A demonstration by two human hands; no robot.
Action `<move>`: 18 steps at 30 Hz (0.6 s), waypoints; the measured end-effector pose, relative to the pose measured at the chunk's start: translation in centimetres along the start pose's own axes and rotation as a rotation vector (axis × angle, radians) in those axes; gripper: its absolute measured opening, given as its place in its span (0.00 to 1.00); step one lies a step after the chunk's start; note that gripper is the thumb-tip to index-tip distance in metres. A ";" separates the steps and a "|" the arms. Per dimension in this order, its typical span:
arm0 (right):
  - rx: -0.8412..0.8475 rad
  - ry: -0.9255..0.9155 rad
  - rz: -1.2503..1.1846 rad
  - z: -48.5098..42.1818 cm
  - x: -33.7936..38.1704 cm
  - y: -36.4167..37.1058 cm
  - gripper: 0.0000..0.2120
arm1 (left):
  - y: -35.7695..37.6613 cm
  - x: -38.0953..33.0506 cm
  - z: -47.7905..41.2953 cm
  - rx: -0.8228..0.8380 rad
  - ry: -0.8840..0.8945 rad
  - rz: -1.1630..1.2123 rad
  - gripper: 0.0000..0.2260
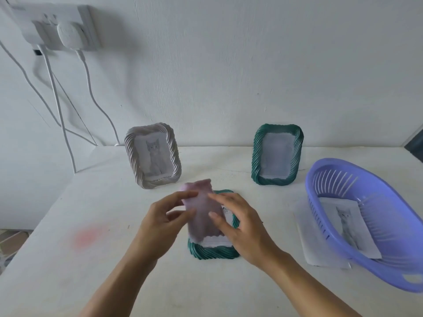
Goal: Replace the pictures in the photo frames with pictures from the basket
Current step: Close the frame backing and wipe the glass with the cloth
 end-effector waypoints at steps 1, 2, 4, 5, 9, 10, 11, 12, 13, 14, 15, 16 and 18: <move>-0.005 0.001 -0.032 0.1 0.1 -0.2 0.19 | 0.8 -0.1 0.0 0.025 -0.003 0.028 0.14; -0.015 0.008 -0.067 0.1 0.0 -0.4 0.19 | 1.5 -0.1 -0.1 0.048 -0.007 0.053 0.13; -0.032 0.046 -0.152 0.3 -0.7 -0.7 0.20 | 2.6 0.0 -0.3 0.077 -0.021 0.098 0.13; -0.034 0.079 -0.190 0.3 -1.4 -0.8 0.20 | 3.1 0.2 -0.3 0.093 -0.026 0.119 0.13; -0.029 0.231 -0.252 -0.2 -4.5 -0.9 0.18 | 4.6 0.3 -0.6 0.169 0.010 0.107 0.14; -0.055 0.236 -0.229 -0.4 -5.0 -1.3 0.17 | 4.6 0.3 -0.7 0.170 0.028 0.058 0.14; -0.084 0.229 -0.199 -0.6 -5.3 -1.6 0.16 | 4.6 0.3 -0.9 0.171 0.046 0.006 0.15; -0.108 0.212 -0.163 -0.8 -5.3 -1.9 0.16 | 4.5 0.5 -1.1 0.173 0.069 -0.059 0.15; -0.122 0.184 -0.121 -1.0 -5.1 -2.1 0.17 | 4.4 0.7 -1.3 0.174 0.091 -0.129 0.16; -0.130 0.147 -0.080 -1.3 -4.8 -2.2 0.17 | 4.2 0.9 -1.6 0.173 0.119 -0.211 0.17; -0.133 0.108 -0.042 -1.6 -4.4 -2.3 0.17 | 3.9 1.1 -1.8 0.172 0.149 -0.292 0.19; -0.132 0.070 -0.015 -1.9 -4.0 -2.3 0.17 | 3.8 1.1 -1.9 0.171 0.183 -0.364 0.20; -0.130 0.009 0.029 -2.6 -3.4 -2.2 0.16 | 3.5 0.9 -2.1 0.176 0.232 -0.430 0.22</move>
Point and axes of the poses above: each hand's wrist, its own z-axis away from the middle knuckle, its own y-axis out of the palm, x = y × z, the point moved 9 cm from there along -z, towards the middle knuckle, and after that the axes turned 1 degree about z, right-handed, at the moved point
